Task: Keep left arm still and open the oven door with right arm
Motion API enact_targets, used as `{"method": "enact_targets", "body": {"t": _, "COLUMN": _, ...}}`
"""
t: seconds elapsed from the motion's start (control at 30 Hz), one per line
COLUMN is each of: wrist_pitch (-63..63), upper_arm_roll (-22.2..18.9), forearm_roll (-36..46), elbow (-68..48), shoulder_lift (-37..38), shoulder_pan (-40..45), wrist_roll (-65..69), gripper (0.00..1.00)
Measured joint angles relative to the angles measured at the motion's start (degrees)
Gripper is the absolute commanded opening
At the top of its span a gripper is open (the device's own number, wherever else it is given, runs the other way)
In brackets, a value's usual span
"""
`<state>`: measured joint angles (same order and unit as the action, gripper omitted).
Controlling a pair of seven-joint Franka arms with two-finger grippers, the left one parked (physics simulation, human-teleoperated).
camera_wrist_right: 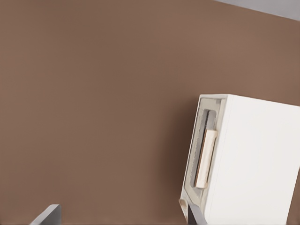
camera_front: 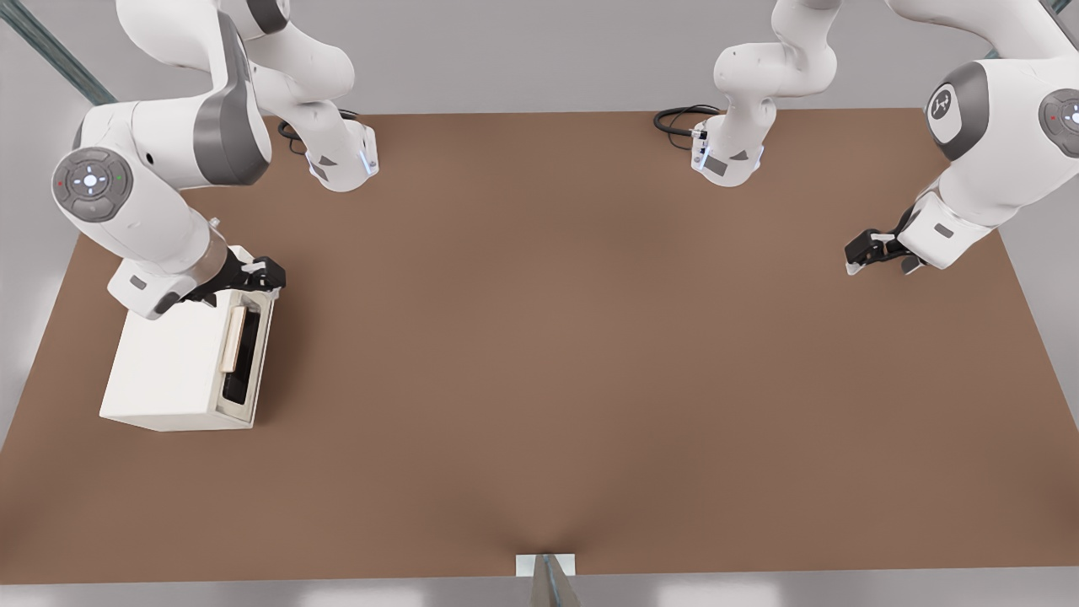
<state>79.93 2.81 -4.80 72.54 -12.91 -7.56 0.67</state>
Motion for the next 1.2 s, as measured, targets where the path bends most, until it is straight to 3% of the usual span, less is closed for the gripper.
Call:
{"method": "enact_targets", "body": {"t": 0.13, "wrist_pitch": -0.5, "upper_arm_roll": 0.1, "forearm_roll": -0.1, "elbow": 0.0, "shoulder_lift": -0.6, "shoulder_pan": -0.2, "wrist_roll": 0.1, "gripper": 1.0}}
{"method": "enact_targets", "body": {"t": 0.17, "wrist_pitch": -0.6, "upper_arm_roll": 0.1, "forearm_roll": -0.2, "elbow": 0.0, "shoulder_lift": -1.1, "shoulder_pan": -0.1, "wrist_roll": 0.2, "gripper": 0.87}}
{"method": "enact_targets", "body": {"t": 0.2, "wrist_pitch": -0.7, "upper_arm_roll": 0.1, "forearm_roll": -0.9, "elbow": 0.0, "shoulder_lift": -2.0, "shoulder_pan": -0.1, "wrist_roll": 0.7, "gripper": 0.0}}
{"method": "enact_targets", "body": {"t": 0.47, "wrist_pitch": -3.8, "upper_arm_roll": -0.9, "forearm_roll": -20.9, "elbow": 1.8, "shoulder_lift": -22.2, "shoulder_pan": -11.9, "wrist_roll": -0.9, "gripper": 0.0}}
{"method": "enact_targets", "body": {"t": 0.63, "wrist_pitch": -8.1, "upper_arm_roll": 0.4, "forearm_roll": -25.6, "elbow": 8.9, "shoulder_lift": -12.7, "shoulder_pan": -12.8, "wrist_roll": -3.5, "gripper": 0.0}}
{"method": "enact_targets", "body": {"t": 0.7, "wrist_pitch": -9.0, "upper_arm_roll": -1.8, "forearm_roll": -27.8, "elbow": 12.5, "shoulder_lift": -10.9, "shoulder_pan": -13.7, "wrist_roll": -5.0, "gripper": 0.0}}
{"method": "enact_targets", "body": {"t": 0.87, "wrist_pitch": -0.7, "upper_arm_roll": -9.6, "forearm_roll": -30.7, "elbow": 22.2, "shoulder_lift": -11.3, "shoulder_pan": -13.3, "wrist_roll": -9.6, "gripper": 0.0}}
{"method": "enact_targets", "body": {"t": 1.2, "wrist_pitch": 11.1, "upper_arm_roll": -12.5, "forearm_roll": -32.8, "elbow": 30.8, "shoulder_lift": -11.8, "shoulder_pan": -13.2, "wrist_roll": -16.8, "gripper": 0.0}}
